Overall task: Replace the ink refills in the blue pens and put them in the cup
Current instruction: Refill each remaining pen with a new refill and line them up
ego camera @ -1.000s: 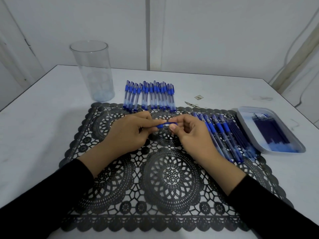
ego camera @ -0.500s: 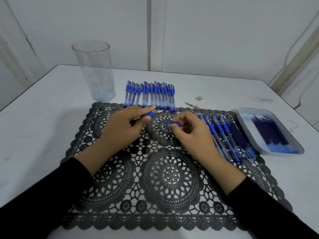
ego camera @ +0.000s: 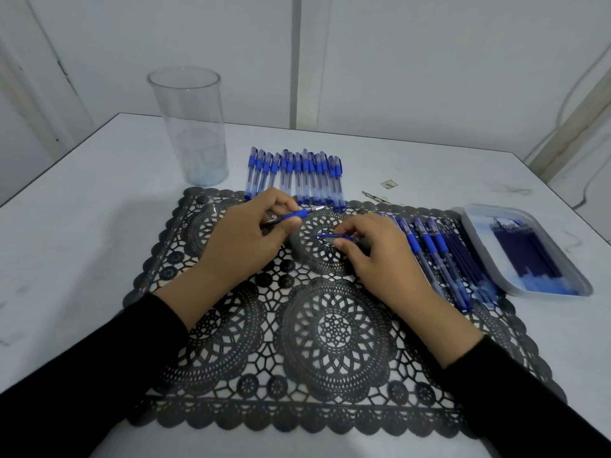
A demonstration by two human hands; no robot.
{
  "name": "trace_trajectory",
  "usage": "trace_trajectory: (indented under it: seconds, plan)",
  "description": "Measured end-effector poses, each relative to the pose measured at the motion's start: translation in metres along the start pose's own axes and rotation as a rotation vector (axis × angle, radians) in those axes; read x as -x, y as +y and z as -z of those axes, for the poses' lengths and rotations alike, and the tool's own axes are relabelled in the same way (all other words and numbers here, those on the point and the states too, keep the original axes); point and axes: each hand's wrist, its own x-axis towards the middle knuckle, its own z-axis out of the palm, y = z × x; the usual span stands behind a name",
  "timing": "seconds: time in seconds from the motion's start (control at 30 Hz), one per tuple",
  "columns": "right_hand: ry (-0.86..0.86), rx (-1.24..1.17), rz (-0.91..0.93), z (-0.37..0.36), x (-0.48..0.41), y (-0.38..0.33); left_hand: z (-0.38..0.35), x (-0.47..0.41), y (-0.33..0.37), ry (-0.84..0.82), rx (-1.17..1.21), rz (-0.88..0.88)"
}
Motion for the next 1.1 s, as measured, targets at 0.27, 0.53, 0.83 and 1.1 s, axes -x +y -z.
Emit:
trace_trajectory:
  seconds: [0.27, 0.53, 0.83, 1.1]
  plan:
    - [0.013, 0.128, 0.035, -0.001, 0.001, 0.001, 0.000, 0.000, 0.001, -0.011, -0.034, -0.043]
    - [0.082, -0.314, -0.075, 0.015, 0.001, -0.017, 0.000, 0.004, 0.010, -0.038, -0.107, -0.192]
    - [-0.002, -0.430, -0.050, 0.016, 0.000, -0.017, 0.001, 0.005, 0.018, -0.024, -0.069, -0.203]
    - [-0.076, -0.446, -0.073, 0.018, 0.001, -0.018, 0.001, 0.005, 0.013, -0.029, 0.003, -0.185]
